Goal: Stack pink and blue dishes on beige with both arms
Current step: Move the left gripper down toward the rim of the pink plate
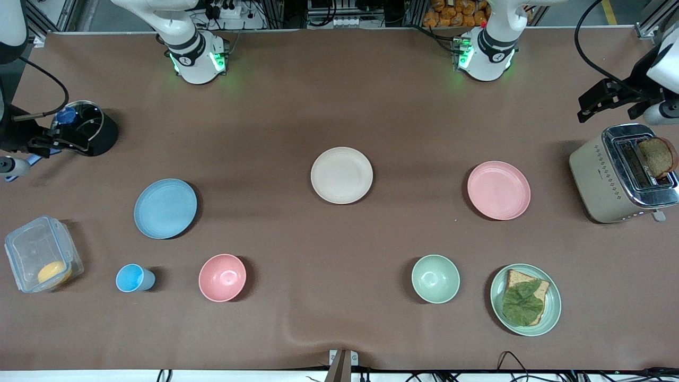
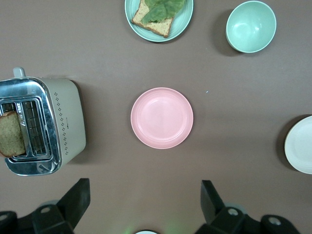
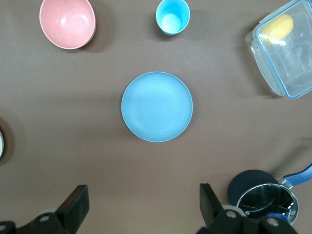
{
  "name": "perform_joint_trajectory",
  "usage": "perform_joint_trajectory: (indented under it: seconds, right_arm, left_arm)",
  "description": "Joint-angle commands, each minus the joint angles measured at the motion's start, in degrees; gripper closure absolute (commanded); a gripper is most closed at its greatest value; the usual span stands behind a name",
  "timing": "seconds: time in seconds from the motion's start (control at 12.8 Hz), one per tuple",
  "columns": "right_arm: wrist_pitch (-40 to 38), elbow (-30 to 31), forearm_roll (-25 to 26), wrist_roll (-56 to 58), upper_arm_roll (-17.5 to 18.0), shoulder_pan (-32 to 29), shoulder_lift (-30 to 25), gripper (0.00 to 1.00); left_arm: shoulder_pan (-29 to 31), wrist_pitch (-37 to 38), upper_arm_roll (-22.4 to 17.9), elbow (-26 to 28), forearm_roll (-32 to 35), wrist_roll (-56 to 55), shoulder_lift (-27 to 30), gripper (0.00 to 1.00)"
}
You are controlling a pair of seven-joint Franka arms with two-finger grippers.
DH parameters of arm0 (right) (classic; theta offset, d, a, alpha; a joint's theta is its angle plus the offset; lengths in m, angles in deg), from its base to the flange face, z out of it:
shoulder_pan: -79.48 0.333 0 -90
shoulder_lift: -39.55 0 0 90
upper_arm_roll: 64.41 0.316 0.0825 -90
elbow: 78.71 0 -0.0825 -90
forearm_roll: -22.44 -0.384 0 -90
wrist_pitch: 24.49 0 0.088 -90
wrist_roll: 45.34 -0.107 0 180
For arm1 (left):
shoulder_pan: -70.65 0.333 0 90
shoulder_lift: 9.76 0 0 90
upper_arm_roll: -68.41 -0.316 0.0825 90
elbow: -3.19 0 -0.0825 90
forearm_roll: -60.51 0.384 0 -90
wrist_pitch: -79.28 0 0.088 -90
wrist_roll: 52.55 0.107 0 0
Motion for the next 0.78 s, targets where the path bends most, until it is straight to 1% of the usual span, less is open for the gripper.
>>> perform_joint_trajectory:
  seconds: [0.0,0.23,0.39,0.55,0.7]
  right_arm:
    - [-0.9,-0.2,0.6,-0.6,0.2,-0.4,-0.7,0.00]
    - [-0.9,-0.2,0.6,-0.6,0.2,-0.4,-0.7,0.00]
    - [-0.9,-0.2,0.6,-0.6,0.2,-0.4,-0.7,0.00]
    - [-0.9,-0.2,0.6,-0.5,0.2,-0.4,-0.6,0.00]
    - [-0.8,-0.2,0.5,-0.6,0.2,-0.4,-0.4,0.00]
  left_arm:
    - [0.3,0.7,0.1,-0.6,-0.7,1.4,-0.1,0.00]
    - [0.5,0.7,-0.2,-1.4,-0.1,1.0,-0.6,0.00]
    - [0.6,0.8,-0.2,-0.2,0.0,1.4,-1.7,0.00]
    - [1.8,-1.9,-0.2,3.5,-0.1,1.4,-2.6,0.00]
    - [2.6,-10.1,-0.2,10.9,0.0,3.3,-2.5,0.00]
